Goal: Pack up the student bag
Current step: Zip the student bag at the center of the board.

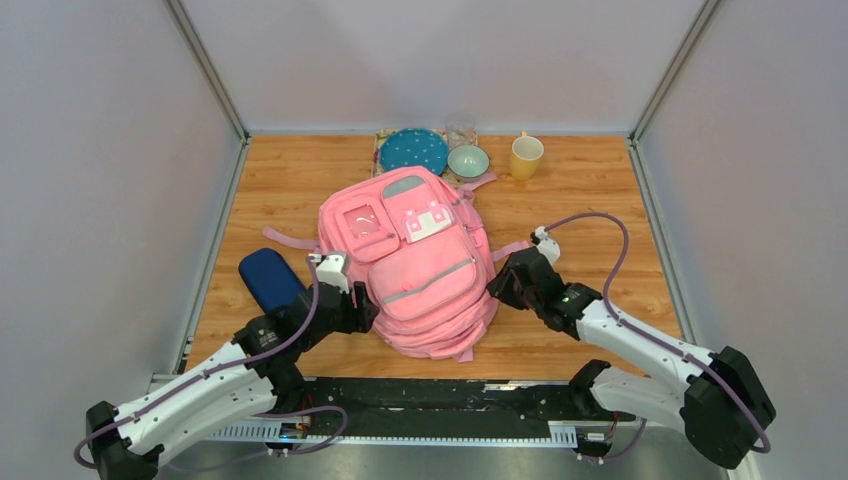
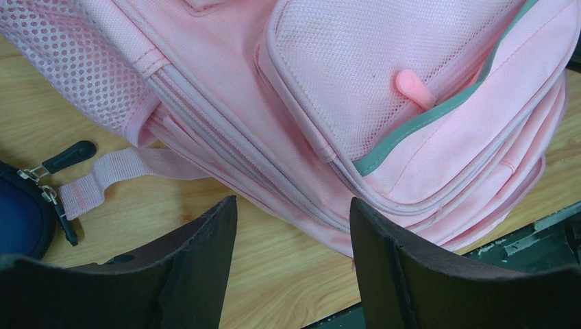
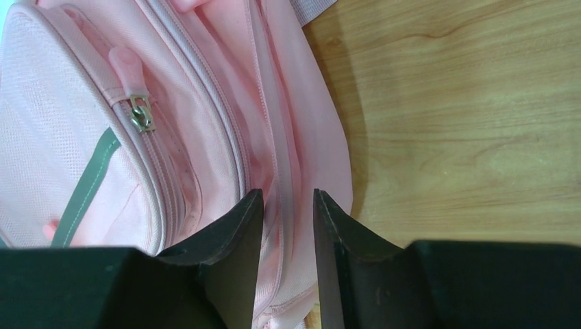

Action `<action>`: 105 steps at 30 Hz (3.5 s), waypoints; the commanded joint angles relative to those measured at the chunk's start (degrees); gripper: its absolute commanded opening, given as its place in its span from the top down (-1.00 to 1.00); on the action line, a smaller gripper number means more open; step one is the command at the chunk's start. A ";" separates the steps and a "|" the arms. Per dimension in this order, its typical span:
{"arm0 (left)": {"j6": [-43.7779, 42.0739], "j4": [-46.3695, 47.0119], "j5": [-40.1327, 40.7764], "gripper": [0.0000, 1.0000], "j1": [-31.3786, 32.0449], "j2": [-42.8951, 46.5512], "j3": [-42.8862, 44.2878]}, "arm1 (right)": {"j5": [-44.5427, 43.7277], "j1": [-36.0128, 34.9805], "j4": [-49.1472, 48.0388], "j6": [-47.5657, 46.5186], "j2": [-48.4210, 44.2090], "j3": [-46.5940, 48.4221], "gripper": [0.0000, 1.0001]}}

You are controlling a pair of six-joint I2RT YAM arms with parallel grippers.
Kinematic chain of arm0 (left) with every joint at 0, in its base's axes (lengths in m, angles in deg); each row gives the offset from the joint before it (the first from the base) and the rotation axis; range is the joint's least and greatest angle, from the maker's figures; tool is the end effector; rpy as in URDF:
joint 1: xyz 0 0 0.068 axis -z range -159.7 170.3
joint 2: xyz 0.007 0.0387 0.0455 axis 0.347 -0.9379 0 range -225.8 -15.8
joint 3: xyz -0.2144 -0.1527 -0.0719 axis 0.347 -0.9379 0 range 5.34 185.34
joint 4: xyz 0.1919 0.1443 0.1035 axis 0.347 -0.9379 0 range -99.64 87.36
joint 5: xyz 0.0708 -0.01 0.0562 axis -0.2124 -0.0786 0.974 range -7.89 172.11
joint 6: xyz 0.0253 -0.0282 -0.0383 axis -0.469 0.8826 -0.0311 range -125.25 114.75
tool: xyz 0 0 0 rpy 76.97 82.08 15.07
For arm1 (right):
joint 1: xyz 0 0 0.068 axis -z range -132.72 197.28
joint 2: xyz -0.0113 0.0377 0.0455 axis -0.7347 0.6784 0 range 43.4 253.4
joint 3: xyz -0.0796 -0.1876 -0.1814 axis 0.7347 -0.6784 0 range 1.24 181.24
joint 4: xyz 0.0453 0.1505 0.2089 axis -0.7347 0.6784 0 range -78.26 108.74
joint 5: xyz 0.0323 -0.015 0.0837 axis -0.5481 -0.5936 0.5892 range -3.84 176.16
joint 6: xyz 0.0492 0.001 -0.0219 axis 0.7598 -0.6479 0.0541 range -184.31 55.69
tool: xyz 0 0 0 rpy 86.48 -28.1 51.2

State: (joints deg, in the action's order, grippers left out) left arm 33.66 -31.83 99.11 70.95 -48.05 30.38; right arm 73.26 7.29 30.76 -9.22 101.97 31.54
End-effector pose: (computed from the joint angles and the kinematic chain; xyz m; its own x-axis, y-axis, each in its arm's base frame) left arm 0.0931 -0.0973 0.2191 -0.6636 -0.1380 -0.7352 0.2230 0.9016 -0.3706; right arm 0.1585 0.1227 0.1958 -0.7407 0.4219 -0.5228 0.1695 0.8703 0.4624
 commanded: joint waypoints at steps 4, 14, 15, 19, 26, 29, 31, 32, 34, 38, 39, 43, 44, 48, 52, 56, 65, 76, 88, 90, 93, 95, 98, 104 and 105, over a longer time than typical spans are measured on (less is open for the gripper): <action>0.37 2.65 -1.26 -0.37 0.15 -0.27 0.36 | -0.46 1.22 -3.12 -3.85 5.32 4.24 0.54; 0.55 2.47 -1.17 -0.37 0.15 -0.09 -0.08 | 4.63 2.10 -5.05 -3.50 5.60 3.54 1.00; 0.55 2.47 -1.09 -0.37 0.15 -0.09 -0.08 | 5.60 2.19 -7.23 -3.15 4.81 3.01 1.00; 0.81 2.38 -0.56 -0.36 0.15 0.43 -0.08 | 12.02 2.46 -20.40 0.53 -0.81 -1.90 1.00; 1.60 4.14 -0.12 -0.36 0.23 2.54 -1.48 | 19.58 2.72 -38.52 6.52 -2.68 -7.01 1.00; 1.78 5.54 -0.38 -0.36 0.15 3.59 -2.27 | 20.72 2.81 -45.37 8.62 -0.83 -8.94 1.00; 1.78 6.51 -0.82 -0.36 0.15 3.95 -2.97 | 21.34 2.90 -51.43 9.51 1.63 -10.26 1.00; 1.78 6.95 -1.08 -0.36 0.23 4.38 -3.24 | 22.21 2.90 -54.24 10.12 2.94 -10.87 1.00; 1.60 8.18 -1.79 -0.36 0.23 4.74 -3.85 | 22.31 3.07 -59.62 12.13 5.59 -11.93 1.00; 0.46 12.04 -5.65 -0.36 0.23 5.44 -4.65 | 24.59 3.16 -69.00 12.93 9.45 -12.38 1.00; 0.02 13.27 -7.40 -0.36 0.15 5.36 -4.65 | 25.12 3.25 -70.52 12.94 10.42 -12.29 1.00; -2.08 15.12 -10.75 -0.36 0.24 4.21 -3.77 | 27.06 3.16 -71.60 12.94 13.85 -10.36 1.00; -2.35 15.48 -11.28 -0.36 0.24 3.78 -3.59 | 27.32 3.07 -70.54 12.24 14.90 -9.92 1.00; -2.53 16.79 -12.60 -0.36 0.24 3.51 -3.42 | 26.09 3.25 -71.20 12.76 18.33 -11.30 1.00; -2.09 17.15 -12.34 -0.35 0.15 4.04 -3.59 | 24.51 4.82 -102.82 24.76 29.47 -18.43 1.00; -1.74 17.68 -12.42 -0.35 0.15 4.74 -3.59 | 26.44 4.74 -105.95 24.63 32.76 -16.16 1.00; -2.35 17.41 -13.39 -0.35 0.24 3.86 -2.54 | 25.74 4.92 -101.91 21.73 17.39 -16.68 1.00; -2.53 17.06 -12.51 -0.35 0.15 3.51 -1.39 | 21.17 5.01 -85.83 16.98 -3.27 -20.55 1.00; -1.30 18.29 -12.43 -0.33 0.15 4.30 -2.45 | 19.59 4.48 -60.51 15.21 -12.87 -21.07 1.00; -1.21 18.55 -12.07 -0.33 0.23 4.39 -2.71 | 19.76 4.04 -60.42 16.45 -11.03 -22.57 0.99; -1.12 19.34 -12.07 -0.33 0.15 4.30 -2.89 | 19.32 2.37 -62.79 17.94 -6.46 -23.10 0.94; -1.04 19.52 -12.42 -0.33 0.15 3.78 -2.80 | 19.68 1.32 -61.31 18.30 -2.69 -21.78 0.90; -1.12 19.44 -12.86 -0.33 0.23 3.51 -2.45 | 18.62 0.44 -62.44 19.87 0.05 -21.95 0.75; -1.47 17.86 -11.90 -0.33 0.15 4.74 -2.10 | 15.72 0.44 -49.03 18.57 -2.48 -20.82 0.07; -1.47 17.68 -11.72 -0.33 0.15 4.91 -2.27 | 15.37 0.44 -46.47 18.13 -3.19 -20.55 -0.03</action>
State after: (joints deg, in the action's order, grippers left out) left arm 31.89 -19.26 88.44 70.89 -44.57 26.40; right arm 88.97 8.89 -23.62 10.17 101.40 8.68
